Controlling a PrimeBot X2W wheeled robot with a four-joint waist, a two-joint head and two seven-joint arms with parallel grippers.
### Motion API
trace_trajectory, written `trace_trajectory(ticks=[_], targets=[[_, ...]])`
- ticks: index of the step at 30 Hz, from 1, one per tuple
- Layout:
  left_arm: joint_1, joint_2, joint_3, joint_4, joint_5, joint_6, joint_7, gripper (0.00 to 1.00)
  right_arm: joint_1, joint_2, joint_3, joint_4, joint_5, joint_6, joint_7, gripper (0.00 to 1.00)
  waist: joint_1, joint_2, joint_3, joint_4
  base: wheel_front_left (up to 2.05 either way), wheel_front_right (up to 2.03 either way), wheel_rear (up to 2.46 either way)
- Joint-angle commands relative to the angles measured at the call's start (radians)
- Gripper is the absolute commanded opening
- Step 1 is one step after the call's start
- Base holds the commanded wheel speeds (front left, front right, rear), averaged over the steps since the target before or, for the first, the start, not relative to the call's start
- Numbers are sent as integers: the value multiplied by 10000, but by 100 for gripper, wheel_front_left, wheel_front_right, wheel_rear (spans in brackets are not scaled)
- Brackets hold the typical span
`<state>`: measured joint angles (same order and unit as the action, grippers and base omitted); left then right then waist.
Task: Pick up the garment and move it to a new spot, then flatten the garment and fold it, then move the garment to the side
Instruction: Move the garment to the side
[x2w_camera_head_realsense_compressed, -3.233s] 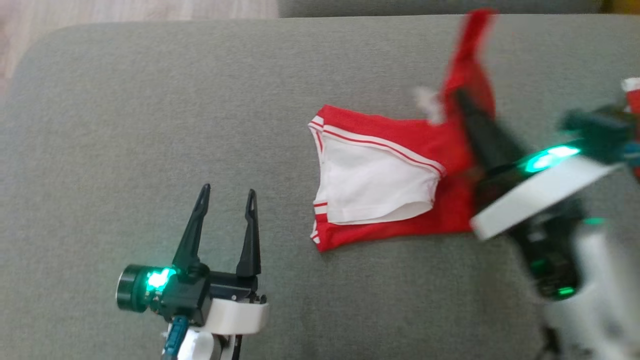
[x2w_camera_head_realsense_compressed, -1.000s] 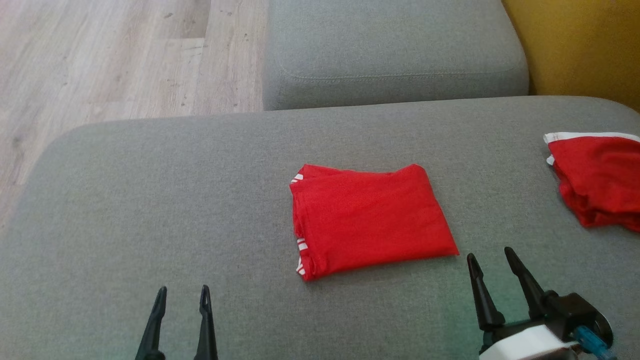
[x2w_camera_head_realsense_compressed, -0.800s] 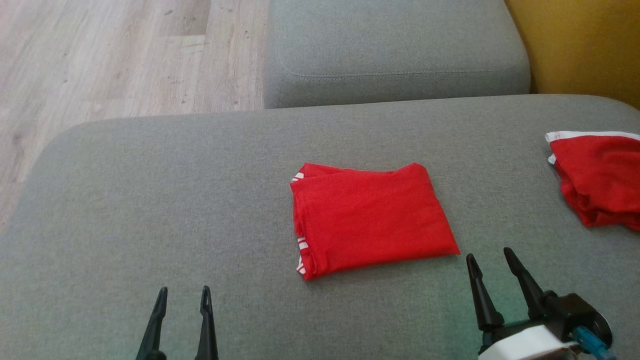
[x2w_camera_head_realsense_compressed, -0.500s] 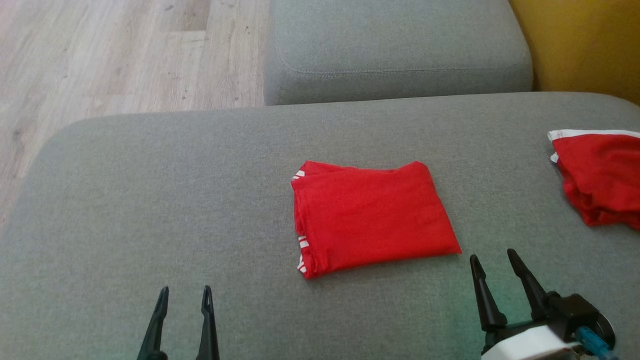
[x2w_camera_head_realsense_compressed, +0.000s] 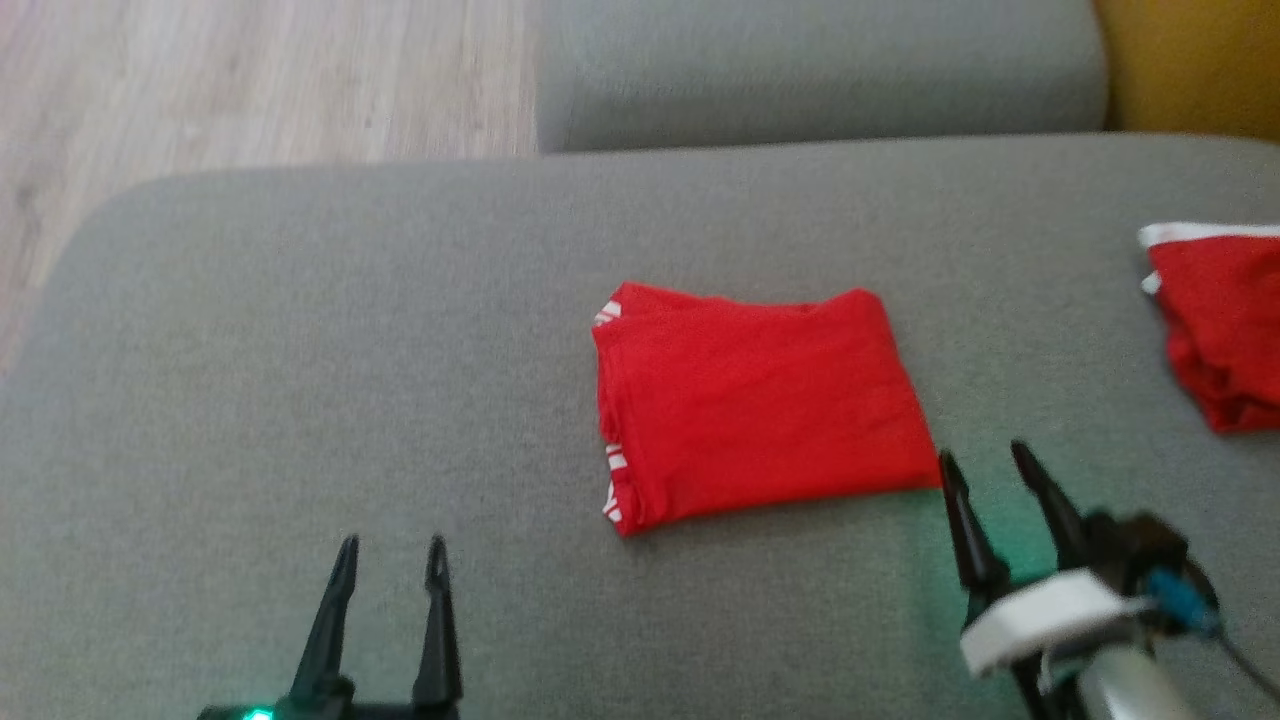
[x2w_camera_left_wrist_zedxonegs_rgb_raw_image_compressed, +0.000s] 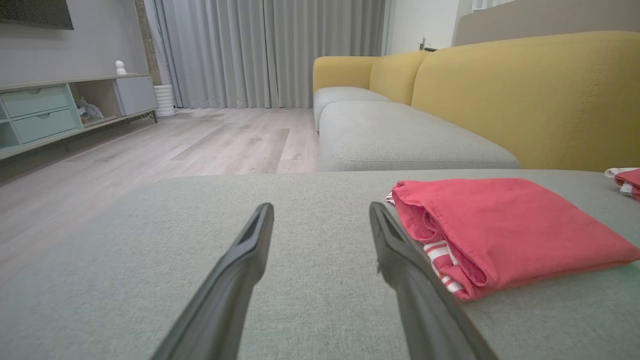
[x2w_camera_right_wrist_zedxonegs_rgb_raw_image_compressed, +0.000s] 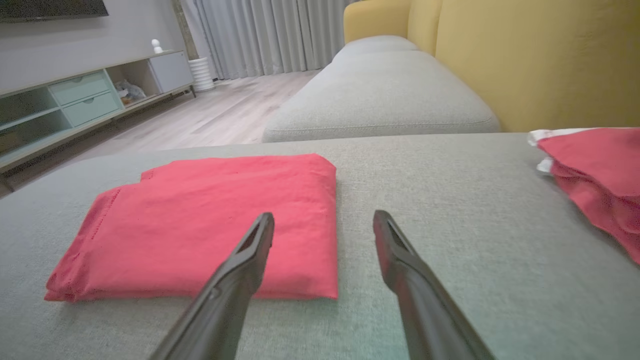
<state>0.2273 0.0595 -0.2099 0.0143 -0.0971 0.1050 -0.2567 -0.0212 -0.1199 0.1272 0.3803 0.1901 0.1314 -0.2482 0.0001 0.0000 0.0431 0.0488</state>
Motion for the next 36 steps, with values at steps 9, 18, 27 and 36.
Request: trace_trajectory(ticks=[9, 18, 27, 36], targets=[[-1305, -93, -298, -332, 53, 269, -51, 100, -3056, -789, 946, 1536, 1344, -7, 1636, 100, -1, 0, 1303, 387, 0, 0, 0], [-1889, -93, -688, -187, -12, 461, -51, 100, -3906, -1259, 1909, 2335, 2642, -7, 3626, 18, -1, 0, 1835, 681, 0, 0, 0], [-2042, -93, -586, -333, -23, 602, -51, 100, -3906, -1524, 1691, 1072, 2445, -7, 2885, 0, -1, 0, 2351, -169, 0, 0, 0], [-2736, -93, -441, -413, 372, 349, -51, 100, -4187, -2163, 1218, -691, 2030, -7, 3210, 0, -1, 0, 3133, -1238, 0, 0, 0]])
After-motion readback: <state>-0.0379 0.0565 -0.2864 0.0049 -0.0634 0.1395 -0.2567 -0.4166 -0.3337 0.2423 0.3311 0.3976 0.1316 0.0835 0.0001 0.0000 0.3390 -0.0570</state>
